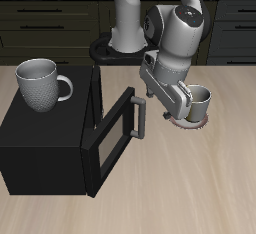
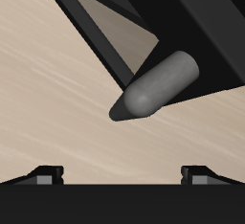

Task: Open the microwave

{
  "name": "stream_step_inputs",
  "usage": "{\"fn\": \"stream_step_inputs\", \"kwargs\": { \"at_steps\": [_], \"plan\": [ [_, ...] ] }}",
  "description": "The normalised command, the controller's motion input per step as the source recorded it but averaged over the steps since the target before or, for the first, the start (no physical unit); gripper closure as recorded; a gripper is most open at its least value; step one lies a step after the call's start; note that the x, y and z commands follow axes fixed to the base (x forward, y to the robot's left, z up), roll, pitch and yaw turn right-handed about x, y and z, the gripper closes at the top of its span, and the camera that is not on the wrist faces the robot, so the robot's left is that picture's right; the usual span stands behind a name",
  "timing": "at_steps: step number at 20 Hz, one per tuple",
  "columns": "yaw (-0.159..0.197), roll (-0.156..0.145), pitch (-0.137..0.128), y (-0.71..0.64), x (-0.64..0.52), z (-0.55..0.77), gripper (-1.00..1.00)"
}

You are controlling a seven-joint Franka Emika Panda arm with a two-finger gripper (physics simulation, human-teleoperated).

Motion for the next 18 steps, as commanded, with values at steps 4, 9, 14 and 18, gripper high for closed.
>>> {"fn": "stream_step_inputs", "kwargs": {
  "at_steps": [4,9,14,18],
  "plan": [
    [0.108,-0.001,-0.004,-0.21,-0.07,0.04,-1.0],
    [0.018,-0.06,0.04,-0.15,-0.15,-0.04,-1.0],
    [0.12,-0.056,0.041,-0.27,-0.47,-0.04,-1.0],
    [0.087,-0.076,0.11,0.14,-0.71,-0.74,-1.0]
  ]
}}
